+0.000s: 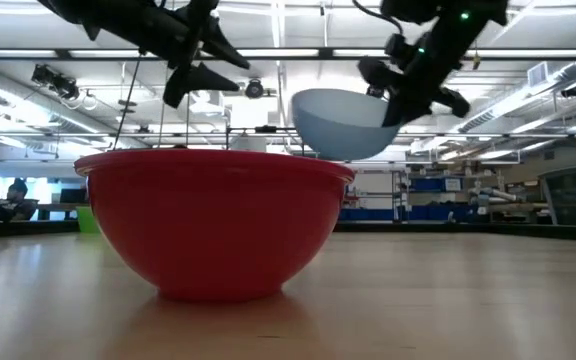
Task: Nest bowls inside each other
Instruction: Stack the light blue bowl on top of the dark green bowl
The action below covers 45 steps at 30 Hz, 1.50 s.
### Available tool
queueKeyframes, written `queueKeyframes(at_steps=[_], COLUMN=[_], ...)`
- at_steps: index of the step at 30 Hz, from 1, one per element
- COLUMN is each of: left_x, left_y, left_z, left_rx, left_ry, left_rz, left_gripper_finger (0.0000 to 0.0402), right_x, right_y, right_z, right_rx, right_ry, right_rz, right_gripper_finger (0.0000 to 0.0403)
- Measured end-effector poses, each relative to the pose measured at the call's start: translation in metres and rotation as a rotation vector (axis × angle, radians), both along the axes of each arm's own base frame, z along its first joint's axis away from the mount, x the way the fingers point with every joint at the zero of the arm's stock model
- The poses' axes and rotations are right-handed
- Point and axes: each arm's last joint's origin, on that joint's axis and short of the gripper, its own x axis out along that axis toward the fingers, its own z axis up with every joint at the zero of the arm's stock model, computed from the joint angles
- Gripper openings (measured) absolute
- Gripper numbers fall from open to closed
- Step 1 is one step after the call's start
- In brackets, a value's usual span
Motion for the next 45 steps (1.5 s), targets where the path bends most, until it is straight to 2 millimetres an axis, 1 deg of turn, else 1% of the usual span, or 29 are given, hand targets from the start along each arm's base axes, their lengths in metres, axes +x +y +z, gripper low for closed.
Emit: queueKeyframes(at_steps=[4,6,11,13,16,19,21,23,27,28,31,32,34,37,39,41,42,43,44,45], left_x=[0.007,0.010,0.008,0.006,0.005,0.005,0.004,0.003,-0.005,-0.008,-0.019,-0.025,-0.038,-0.060,-0.075,-0.087,-0.095,-0.102,-0.108,-0.112], left_y=[-0.006,-0.008,-0.006,-0.005,-0.006,-0.008,-0.008,-0.007,-0.008,-0.009,-0.010,-0.011,-0.014,-0.021,-0.031,-0.045,-0.053,-0.061,-0.067,-0.074], left_z=[0.000,-0.002,-0.010,-0.012,-0.012,-0.011,-0.013,-0.014,-0.015,-0.015,-0.016,-0.018,-0.021,-0.019,-0.018,-0.016,-0.016,-0.016,-0.017,-0.019], left_rx=[0.056,0.092,0.133,0.122,0.126,0.152,0.172,0.174,0.161,0.149,0.105,0.097,0.037,-0.065,-0.137,-0.276,-0.368,-0.435,-0.455,-0.438], left_ry=[-0.009,0.007,0.109,0.127,0.134,0.146,0.178,0.201,0.253,0.265,0.316,0.360,0.437,0.572,0.643,0.648,0.668,0.709,0.763,0.817], left_rz=[-0.047,-0.040,0.111,0.157,0.158,0.137,0.133,0.141,0.145,0.137,0.097,0.050,-0.037,-0.165,-0.350,-0.599,-0.689,-0.735,-0.750,-0.747], left_gripper_finger=[0.0206,0.0206,0.0206,0.0206,0.0199,0.0177,0.0150,0.0113,0.0027,0.0016,0.0012,0.0011,0.0008,0.0004,0.0004,0.0004,0.0004,0.0003,0.0003,0.0003], right_x=[0.029,0.044,0.074,0.081,0.089,0.094,0.094,0.092,0.083,0.081,0.071,0.065,0.057,0.045,0.038,0.031,0.029,0.028,0.029,0.030], right_y=[0.003,0.004,0.008,0.010,0.013,0.017,0.017,0.017,0.020,0.021,0.023,0.022,0.019,0.018,0.020,0.018,0.016,0.014,0.013,0.013], right_z=[0.004,0.007,0.015,0.019,0.024,0.029,0.032,0.038,0.055,0.060,0.080,0.086,0.105,0.121,0.129,0.133,0.133,0.131,0.128,0.124], right_rx=[-0.067,-0.097,-0.151,-0.171,-0.193,-0.210,-0.205,-0.173,-0.098,-0.083,-0.041,-0.040,-0.049,-0.064,-0.083,-0.116,-0.125,-0.125,-0.120,-0.112], right_ry=[0.063,0.075,0.100,0.109,0.114,0.090,0.075,0.029,-0.087,-0.114,-0.205,-0.224,-0.324,-0.398,-0.419,-0.406,-0.385,-0.360,-0.338,-0.316], right_rz=[0.053,0.084,0.167,0.191,0.234,0.297,0.328,0.351,0.389,0.406,0.495,0.507,0.526,0.541,0.554,0.525,0.502,0.483,0.475,0.475], right_gripper_finger=[0.0010,0.0010,0.0012,0.0012,0.0012,0.0015,0.0023,0.0039,0.0087,0.0102,0.0144,0.0157,0.0177,0.0193,0.0196,0.0195,0.0195,0.0194,0.0194,0.0194])
